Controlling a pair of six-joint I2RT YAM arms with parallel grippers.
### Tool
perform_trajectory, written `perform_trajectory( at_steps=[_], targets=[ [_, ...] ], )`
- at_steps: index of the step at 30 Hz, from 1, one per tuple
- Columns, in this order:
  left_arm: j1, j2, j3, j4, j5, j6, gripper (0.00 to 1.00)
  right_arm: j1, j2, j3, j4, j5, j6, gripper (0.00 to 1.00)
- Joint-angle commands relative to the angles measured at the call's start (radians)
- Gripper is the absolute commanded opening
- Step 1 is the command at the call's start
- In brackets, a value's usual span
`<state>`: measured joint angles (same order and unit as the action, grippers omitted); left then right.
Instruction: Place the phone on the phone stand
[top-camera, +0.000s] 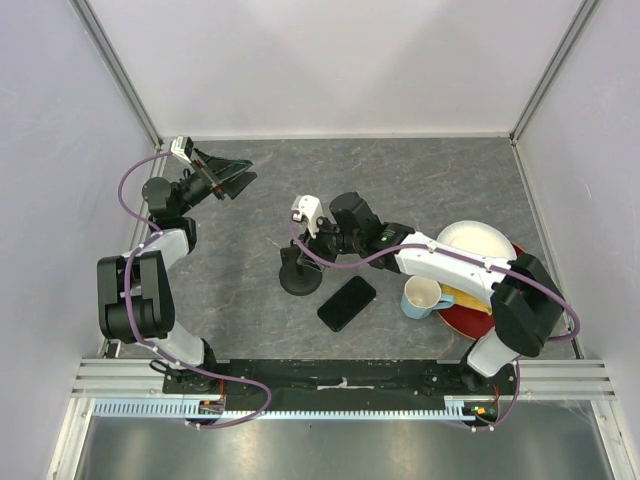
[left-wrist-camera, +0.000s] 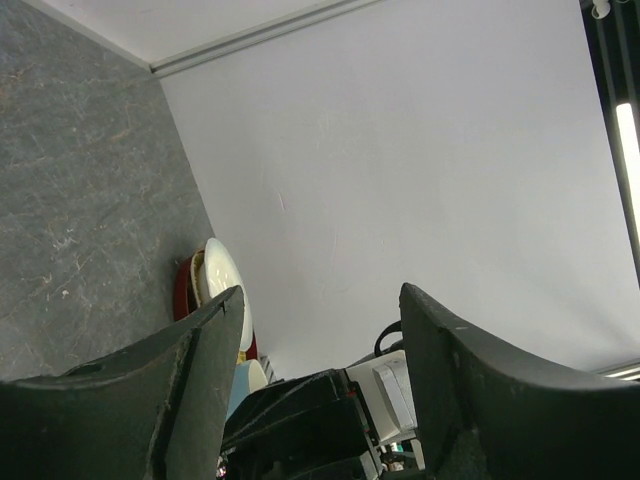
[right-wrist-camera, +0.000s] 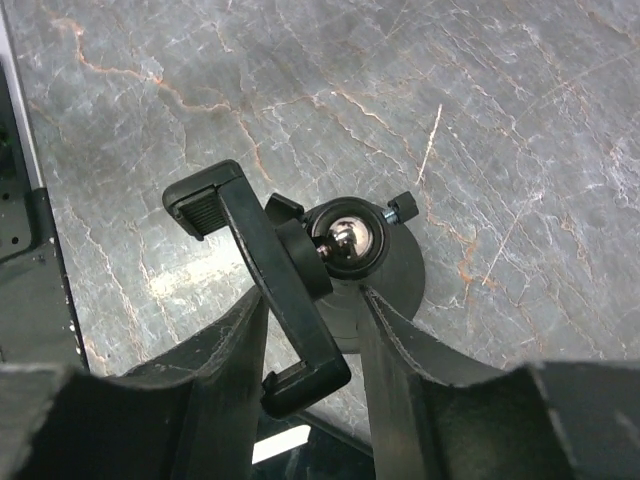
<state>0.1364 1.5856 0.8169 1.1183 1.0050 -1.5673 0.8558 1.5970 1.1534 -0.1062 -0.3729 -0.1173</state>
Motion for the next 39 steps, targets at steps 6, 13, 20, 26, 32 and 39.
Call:
perform_trajectory(
  at_steps=[6,13,20,26,32,39],
  targets=[
    [0.006,0.008,-0.005,0.071,0.023,-0.040,0.69,0.005,-0.130,-0.078,0.039,0.126,0.076,0.65],
    [0.006,0.011,-0.010,0.086,0.023,-0.056,0.69,0.003,-0.290,-0.210,0.013,0.229,0.163,0.83],
    [0.006,0.020,-0.013,0.136,0.024,-0.099,0.69,0.005,-0.416,-0.290,-0.068,0.687,0.624,0.98],
    [0.005,0.025,-0.015,0.143,0.024,-0.105,0.68,0.005,-0.414,-0.224,-0.256,0.788,1.020,0.98],
    [0.006,0.034,-0.018,0.153,0.026,-0.117,0.68,0.034,-0.284,-0.078,-0.601,0.931,1.337,0.98],
    [0.006,0.034,-0.016,0.170,0.026,-0.129,0.67,0.046,-0.105,-0.027,-0.702,0.820,1.492,0.98]
  ],
)
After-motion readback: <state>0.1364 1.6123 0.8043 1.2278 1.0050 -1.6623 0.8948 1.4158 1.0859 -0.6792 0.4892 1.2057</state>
